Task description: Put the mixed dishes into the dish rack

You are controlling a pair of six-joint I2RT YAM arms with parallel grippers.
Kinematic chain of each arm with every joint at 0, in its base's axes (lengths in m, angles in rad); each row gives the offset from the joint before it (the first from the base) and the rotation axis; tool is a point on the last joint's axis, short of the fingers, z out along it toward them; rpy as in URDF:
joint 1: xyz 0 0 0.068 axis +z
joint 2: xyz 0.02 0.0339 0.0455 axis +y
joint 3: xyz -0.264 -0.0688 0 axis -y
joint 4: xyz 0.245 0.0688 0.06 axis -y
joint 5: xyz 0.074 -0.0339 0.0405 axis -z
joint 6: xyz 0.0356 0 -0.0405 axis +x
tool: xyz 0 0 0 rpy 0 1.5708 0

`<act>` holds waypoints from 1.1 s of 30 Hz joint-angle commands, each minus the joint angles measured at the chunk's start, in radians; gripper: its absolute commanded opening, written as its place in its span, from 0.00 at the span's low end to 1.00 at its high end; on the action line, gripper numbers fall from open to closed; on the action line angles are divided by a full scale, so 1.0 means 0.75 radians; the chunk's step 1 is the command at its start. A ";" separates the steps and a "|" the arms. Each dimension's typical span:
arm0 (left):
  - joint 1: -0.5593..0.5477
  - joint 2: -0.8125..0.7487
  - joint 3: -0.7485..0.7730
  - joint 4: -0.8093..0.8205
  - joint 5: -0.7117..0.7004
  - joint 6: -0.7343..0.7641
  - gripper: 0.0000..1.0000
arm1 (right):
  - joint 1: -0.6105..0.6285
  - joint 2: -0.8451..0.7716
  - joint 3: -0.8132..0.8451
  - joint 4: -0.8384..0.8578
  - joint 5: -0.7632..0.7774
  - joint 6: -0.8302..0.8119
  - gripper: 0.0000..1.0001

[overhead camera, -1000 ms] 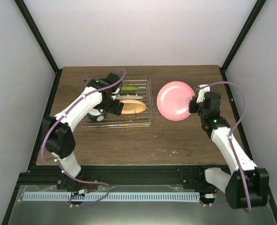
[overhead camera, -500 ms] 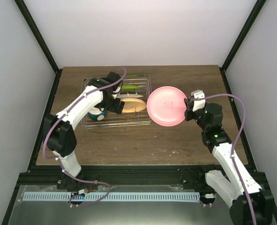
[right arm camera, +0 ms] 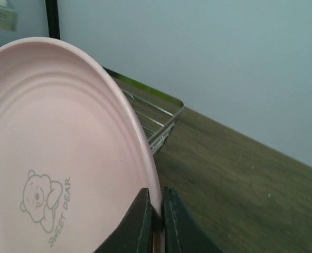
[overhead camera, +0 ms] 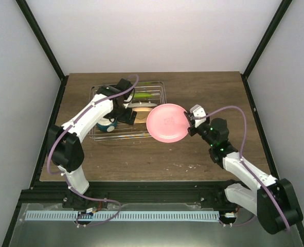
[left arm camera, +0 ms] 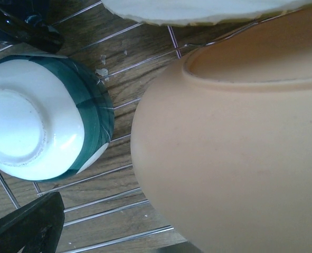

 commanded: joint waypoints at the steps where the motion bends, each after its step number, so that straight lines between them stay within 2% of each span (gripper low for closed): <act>1: 0.011 0.006 0.019 0.052 -0.013 -0.037 1.00 | 0.068 0.077 0.010 0.426 0.123 -0.062 0.01; 8: 0.011 0.005 0.024 0.038 -0.017 -0.035 1.00 | 0.090 0.140 0.109 0.430 0.061 -0.121 0.01; 16: 0.011 -0.013 -0.002 0.035 -0.029 -0.047 1.00 | 0.090 0.135 0.224 0.360 0.077 -0.176 0.01; 20: 0.012 -0.019 -0.002 0.034 -0.030 -0.053 1.00 | 0.092 0.189 0.263 0.400 0.080 -0.191 0.01; 27: 0.011 -0.020 -0.005 0.025 -0.028 -0.062 1.00 | 0.134 0.356 0.183 0.688 0.085 -0.278 0.01; 33: 0.012 -0.019 0.026 -0.020 -0.046 -0.062 1.00 | 0.214 0.533 0.076 1.115 0.228 -0.417 0.01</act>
